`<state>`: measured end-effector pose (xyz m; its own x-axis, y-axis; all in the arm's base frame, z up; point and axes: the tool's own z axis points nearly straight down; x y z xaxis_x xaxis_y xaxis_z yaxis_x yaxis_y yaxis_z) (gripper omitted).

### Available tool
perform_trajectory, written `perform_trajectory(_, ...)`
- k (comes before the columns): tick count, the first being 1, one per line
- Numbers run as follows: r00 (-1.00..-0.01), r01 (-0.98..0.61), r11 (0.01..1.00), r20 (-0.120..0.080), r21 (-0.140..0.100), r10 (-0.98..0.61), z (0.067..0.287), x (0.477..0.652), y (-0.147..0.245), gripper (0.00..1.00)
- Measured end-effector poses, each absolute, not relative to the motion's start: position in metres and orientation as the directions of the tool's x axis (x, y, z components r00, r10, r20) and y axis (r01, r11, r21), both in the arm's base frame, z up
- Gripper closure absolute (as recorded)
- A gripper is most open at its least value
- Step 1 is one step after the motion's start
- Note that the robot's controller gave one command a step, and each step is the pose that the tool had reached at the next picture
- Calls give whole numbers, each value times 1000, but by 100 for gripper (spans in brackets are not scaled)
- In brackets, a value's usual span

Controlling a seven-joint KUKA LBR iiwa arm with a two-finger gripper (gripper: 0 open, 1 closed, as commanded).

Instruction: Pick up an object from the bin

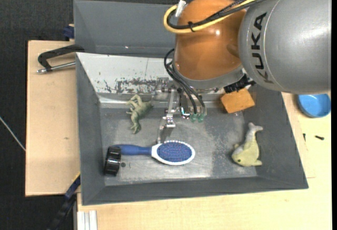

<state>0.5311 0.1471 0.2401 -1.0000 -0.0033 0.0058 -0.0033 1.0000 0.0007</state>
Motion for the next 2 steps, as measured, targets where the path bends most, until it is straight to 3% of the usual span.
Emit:
perform_trajectory(1, -986, -169, 986, 7, -1, -169, 128, 503, 83, 0)
perform_trajectory(2, -971, -241, 971, -3, 2, -241, 70, 503, 88, 0)
